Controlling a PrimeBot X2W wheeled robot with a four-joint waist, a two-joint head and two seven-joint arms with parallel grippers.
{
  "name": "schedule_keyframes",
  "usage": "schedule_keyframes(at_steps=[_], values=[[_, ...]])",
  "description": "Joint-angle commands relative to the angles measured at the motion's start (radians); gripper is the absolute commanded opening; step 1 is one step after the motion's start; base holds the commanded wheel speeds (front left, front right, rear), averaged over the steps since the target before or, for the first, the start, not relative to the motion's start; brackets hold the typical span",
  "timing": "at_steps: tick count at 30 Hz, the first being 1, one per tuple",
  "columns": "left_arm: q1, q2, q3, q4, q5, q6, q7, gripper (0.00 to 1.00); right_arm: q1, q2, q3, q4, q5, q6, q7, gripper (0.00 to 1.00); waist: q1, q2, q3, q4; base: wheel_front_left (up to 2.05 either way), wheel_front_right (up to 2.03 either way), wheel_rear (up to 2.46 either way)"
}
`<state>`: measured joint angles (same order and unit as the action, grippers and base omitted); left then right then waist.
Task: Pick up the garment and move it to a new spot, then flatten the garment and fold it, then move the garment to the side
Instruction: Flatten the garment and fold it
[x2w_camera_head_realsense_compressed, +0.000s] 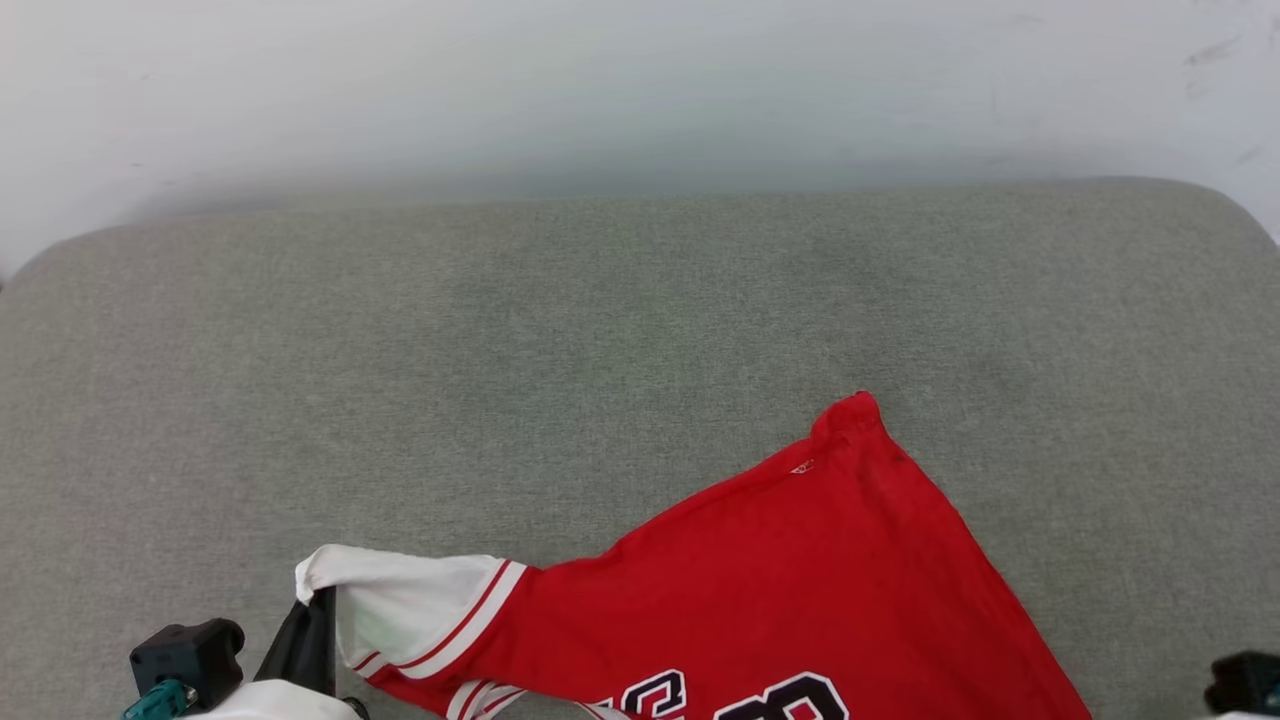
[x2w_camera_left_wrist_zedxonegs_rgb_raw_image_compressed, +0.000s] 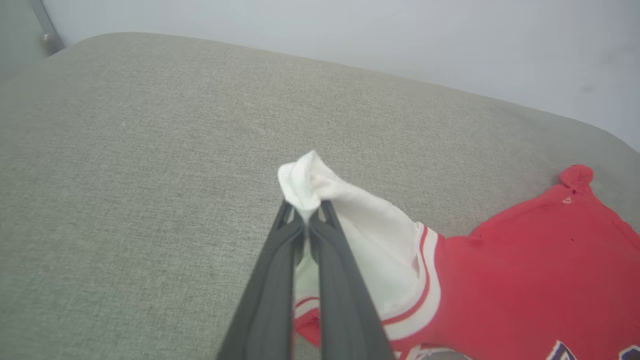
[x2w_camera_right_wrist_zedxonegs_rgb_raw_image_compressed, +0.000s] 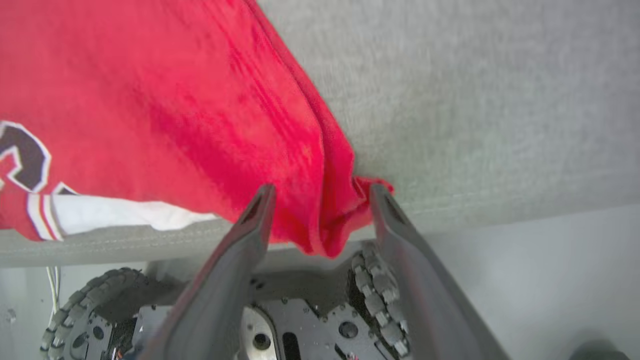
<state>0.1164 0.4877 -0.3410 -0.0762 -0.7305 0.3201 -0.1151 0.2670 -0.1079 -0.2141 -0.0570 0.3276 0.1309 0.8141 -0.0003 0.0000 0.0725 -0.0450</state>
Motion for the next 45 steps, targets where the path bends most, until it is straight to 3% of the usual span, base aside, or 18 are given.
schedule_keyframes(at_steps=[1, 9, 14, 18, 22, 27, 33, 34, 35, 36, 41, 45], values=[[0.007, 0.004, 0.003, -0.008, 0.001, 0.005, 0.004, 0.0, -0.023, -0.007, 0.001, -0.022, -0.01, 0.0, -0.07, 1.0, 0.0003, 0.0, 0.003, -0.004, 0.0, 0.0, 0.0], [-0.012, 0.016, 0.002, -0.036, 0.005, 0.011, 0.016, 0.0, -0.193, -0.03, 0.0, 0.008, -0.013, 0.0, -0.5, 1.0, 0.0003, 0.0, 0.032, -0.005, 0.0, 0.0, 0.0], [-0.052, 0.02, -0.01, -0.057, 0.018, 0.003, 0.024, 0.0, -0.352, -0.078, 0.056, 0.109, 0.024, 0.0, -0.563, 1.0, 0.0003, 0.0, 0.084, 0.019, 0.0, 0.0, 0.0], [-0.107, 0.013, -0.028, -0.064, 0.034, -0.012, 0.031, 0.0, -0.494, -0.134, 0.145, 0.188, 0.053, 0.0, -0.421, 1.0, 0.0003, 0.0, 0.139, 0.058, 0.0, 0.0, 0.0], [-0.16, -0.001, -0.045, -0.063, 0.046, -0.033, 0.02, 0.0, -0.632, -0.181, 0.232, 0.253, 0.09, 0.0, -0.194, 1.0, 0.0003, 0.0, 0.191, 0.095, 0.0, 0.0, 0.0], [-0.203, -0.022, -0.064, -0.06, 0.053, -0.052, 0.005, 0.0, -0.768, -0.178, 0.265, 0.313, 0.091, 0.0, 0.024, 1.0, 0.0003, 0.0, 0.239, 0.141, 0.0, 0.0, 0.0], [-0.238, -0.044, -0.079, -0.043, 0.056, -0.07, -0.012, 0.0, -0.833, -0.174, 0.338, 0.394, 0.087, 0.0, 0.112, 1.0, 0.0003, 0.0, 0.282, 0.179, 0.0, 0.0, 0.0], [-0.25, -0.052, -0.082, -0.025, 0.052, -0.078, -0.022, 0.0, -0.808, -0.167, 0.387, 0.472, 0.098, 0.0, 0.172, 1.0, 0.0003, 0.0, 0.292, 0.187, 0.0, 0.0, 0.0], [-0.249, -0.053, -0.082, -0.02, 0.051, -0.079, -0.025, 0.0, -0.802, -0.164, 0.396, 0.483, 0.101, 0.0, 0.18, 0.47, 0.0003, 0.0, 0.291, 0.187, 0.0, 0.0, 0.0], [-0.248, -0.054, -0.082, -0.015, 0.049, -0.079, -0.028, 0.0, -0.797, -0.162, 0.403, 0.496, 0.106, 0.0, 0.192, 0.03, 0.0003, 0.0, 0.29, 0.187, 0.0, 0.0, 0.0], [-0.247, -0.054, -0.08, 0.01, 0.041, -0.082, -0.031, 0.0, -0.811, -0.178, 0.423, 0.499, 0.12, 0.0, 0.176, 0.0, 0.0003, 0.0, 0.263, 0.18, 0.0, 0.0, 0.0], [-0.264, -0.029, -0.068, 0.03, 0.053, -0.087, -0.032, 0.0, -0.848, -0.193, 0.431, 0.472, 0.116, 0.0, 0.095, 0.0, 0.0003, 0.0, 0.214, 0.161, 0.0, 0.0, 0.0]])
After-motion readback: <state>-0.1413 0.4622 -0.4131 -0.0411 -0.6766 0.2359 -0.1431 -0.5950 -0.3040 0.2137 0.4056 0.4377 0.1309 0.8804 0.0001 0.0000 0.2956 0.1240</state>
